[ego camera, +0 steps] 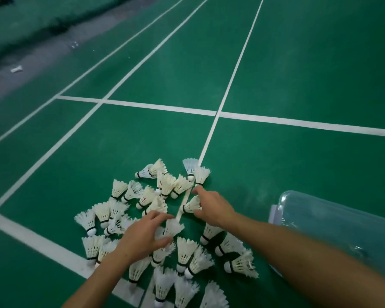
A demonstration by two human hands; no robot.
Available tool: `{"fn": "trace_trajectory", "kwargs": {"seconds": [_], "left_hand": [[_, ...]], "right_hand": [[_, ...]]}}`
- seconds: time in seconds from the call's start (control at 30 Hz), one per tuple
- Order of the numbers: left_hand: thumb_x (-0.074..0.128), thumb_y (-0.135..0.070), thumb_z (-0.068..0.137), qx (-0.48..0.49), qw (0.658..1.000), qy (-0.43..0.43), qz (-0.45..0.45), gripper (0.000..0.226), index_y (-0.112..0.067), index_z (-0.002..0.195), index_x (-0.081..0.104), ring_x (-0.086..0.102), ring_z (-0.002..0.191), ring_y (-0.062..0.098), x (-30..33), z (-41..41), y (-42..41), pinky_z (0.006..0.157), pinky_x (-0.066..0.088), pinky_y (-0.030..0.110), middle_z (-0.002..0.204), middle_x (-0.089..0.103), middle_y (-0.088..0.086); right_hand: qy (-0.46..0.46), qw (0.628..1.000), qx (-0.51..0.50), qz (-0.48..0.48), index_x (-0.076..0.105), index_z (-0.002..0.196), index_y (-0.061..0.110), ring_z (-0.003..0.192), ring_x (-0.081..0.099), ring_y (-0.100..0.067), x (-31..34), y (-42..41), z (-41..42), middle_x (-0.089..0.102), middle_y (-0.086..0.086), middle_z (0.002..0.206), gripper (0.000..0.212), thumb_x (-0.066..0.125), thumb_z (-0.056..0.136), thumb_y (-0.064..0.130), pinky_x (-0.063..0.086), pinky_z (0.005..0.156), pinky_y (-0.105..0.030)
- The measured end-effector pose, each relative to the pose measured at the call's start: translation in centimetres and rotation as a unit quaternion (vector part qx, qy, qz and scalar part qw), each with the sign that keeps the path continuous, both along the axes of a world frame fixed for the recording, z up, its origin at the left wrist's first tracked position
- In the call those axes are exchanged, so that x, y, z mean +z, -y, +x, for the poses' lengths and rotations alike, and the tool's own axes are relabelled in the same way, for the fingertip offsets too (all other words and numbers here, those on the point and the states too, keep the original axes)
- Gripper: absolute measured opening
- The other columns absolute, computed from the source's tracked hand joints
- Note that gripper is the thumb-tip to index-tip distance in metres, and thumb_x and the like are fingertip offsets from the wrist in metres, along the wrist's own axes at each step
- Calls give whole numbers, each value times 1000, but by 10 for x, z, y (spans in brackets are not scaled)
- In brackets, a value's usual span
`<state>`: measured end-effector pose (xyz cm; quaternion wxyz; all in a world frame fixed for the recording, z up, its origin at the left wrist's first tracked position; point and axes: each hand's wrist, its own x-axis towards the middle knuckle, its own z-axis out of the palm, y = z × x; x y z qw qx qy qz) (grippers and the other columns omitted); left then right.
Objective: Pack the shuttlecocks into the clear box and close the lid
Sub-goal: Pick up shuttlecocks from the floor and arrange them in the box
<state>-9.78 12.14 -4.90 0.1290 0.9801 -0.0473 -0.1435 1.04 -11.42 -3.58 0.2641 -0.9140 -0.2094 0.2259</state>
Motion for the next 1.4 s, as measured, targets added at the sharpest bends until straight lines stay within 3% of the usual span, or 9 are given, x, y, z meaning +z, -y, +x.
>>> {"fn": "trace_trajectory", "kwargs": {"seconds": [0.13,0.33,0.47,0.6,0.9,1.03,1.17,1.3,1.4], "left_hand": [[56,-69,95,5,1000,-18,25,44,-55,136,46,65,90,-2,-1,16,2,80,60,27,134,52,-23],[65,-56,96,-18,999,-32,-21,39,-42,132,57,62,96,-1,-11,29,2,91,58,30,117,59,-20],[57,-65,94,-30,998,-19,-59,46,-35,129,57,60,89,-1,-21,23,1,83,56,26,103,61,-20],[58,-66,87,1,994,-14,-106,40,-38,116,58,66,82,0,-12,25,4,79,58,20,90,67,-17],[68,-41,90,-1,970,109,-216,12,-34,95,59,68,68,-3,84,39,71,62,56,14,89,67,-15],[70,-47,89,-35,956,134,-260,16,-37,97,61,60,46,12,122,39,116,47,57,30,84,71,-8],[74,-41,84,-69,935,137,-318,22,-26,96,63,37,40,3,144,36,160,41,34,15,76,69,-16],[76,-43,84,-100,930,124,-330,20,-32,94,62,32,41,3,147,37,184,42,26,17,61,61,0],[74,-50,83,-100,934,116,-324,24,-34,95,61,37,40,16,138,46,193,43,28,22,65,64,9]], "right_hand": [[16,1000,-2,-3,50,139,29,84,57,-24,-13,-11,0,63,-4,102,46,58,99,8,42,59,-35],[31,999,-24,17,56,129,31,92,65,-25,-6,-6,4,70,-5,115,42,60,97,5,57,75,-40],[32,996,-40,72,56,129,28,98,69,-24,13,16,7,71,-3,116,37,67,97,13,61,85,-48],[32,988,-55,143,60,130,22,97,69,-15,48,50,3,72,-3,115,37,73,95,15,62,92,-41],[85,978,-99,160,67,120,25,76,70,-8,157,173,-32,68,5,88,42,83,83,16,60,73,-30],[90,974,-155,142,67,116,28,71,70,-8,183,247,-63,68,6,89,42,84,80,17,58,69,-25],[69,963,-230,127,66,114,29,70,70,-6,154,300,-94,68,5,91,42,86,80,15,61,71,-31],[30,957,-267,112,64,113,27,67,64,-1,96,309,-105,64,4,91,41,85,82,11,60,73,-31],[20,958,-268,98,62,110,25,70,64,-2,56,296,-94,63,7,89,40,84,82,10,58,73,-33]]}}
